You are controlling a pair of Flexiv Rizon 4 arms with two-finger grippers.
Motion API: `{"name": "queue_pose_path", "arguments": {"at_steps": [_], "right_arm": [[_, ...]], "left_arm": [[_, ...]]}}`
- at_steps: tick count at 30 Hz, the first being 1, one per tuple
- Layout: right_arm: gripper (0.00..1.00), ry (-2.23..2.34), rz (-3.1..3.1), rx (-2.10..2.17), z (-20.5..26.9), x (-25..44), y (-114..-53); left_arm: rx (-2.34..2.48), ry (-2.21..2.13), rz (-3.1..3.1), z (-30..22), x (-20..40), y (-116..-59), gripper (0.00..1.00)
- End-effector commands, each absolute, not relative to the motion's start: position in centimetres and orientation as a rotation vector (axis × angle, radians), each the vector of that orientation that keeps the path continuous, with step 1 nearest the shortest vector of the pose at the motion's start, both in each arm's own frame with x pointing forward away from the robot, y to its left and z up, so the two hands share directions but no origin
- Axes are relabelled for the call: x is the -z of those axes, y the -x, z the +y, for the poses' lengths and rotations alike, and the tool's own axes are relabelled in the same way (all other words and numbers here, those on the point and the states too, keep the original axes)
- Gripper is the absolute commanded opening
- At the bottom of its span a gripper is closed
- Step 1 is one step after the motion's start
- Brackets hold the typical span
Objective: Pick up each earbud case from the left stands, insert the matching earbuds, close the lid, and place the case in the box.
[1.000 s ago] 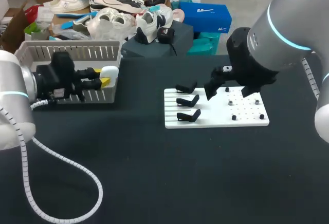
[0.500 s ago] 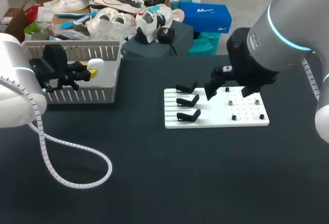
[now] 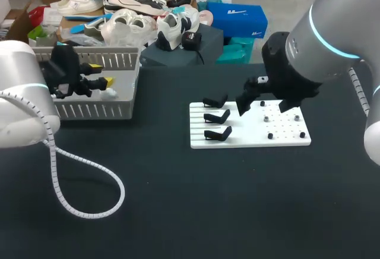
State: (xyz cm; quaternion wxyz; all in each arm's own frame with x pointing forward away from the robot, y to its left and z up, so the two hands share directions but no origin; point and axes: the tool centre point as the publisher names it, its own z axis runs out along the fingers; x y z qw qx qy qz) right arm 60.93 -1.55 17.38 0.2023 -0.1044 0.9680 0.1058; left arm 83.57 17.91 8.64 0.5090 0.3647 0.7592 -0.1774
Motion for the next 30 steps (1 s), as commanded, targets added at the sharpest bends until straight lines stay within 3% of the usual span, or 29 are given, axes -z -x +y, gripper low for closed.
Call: {"name": "queue_pose_path", "arguments": {"at_steps": [1,13,30], "right_arm": [[1.00,0.287,2.694,-0.294,-1.6,-17.3,-60.7],[1.00,0.287,2.694,-0.294,-1.6,-17.3,-60.7],[1.00,0.287,2.694,-0.294,-1.6,-17.3,-60.7]], "left_arm": [[0.136,-0.666,1.788,17.0,-10.0,-81.2,1.00],[0.370,-0.863,1.680,11.6,-14.2,-75.1,1.00],[0.577,-1.105,1.680,7.4,-14.4,-70.1,1.00]]}}
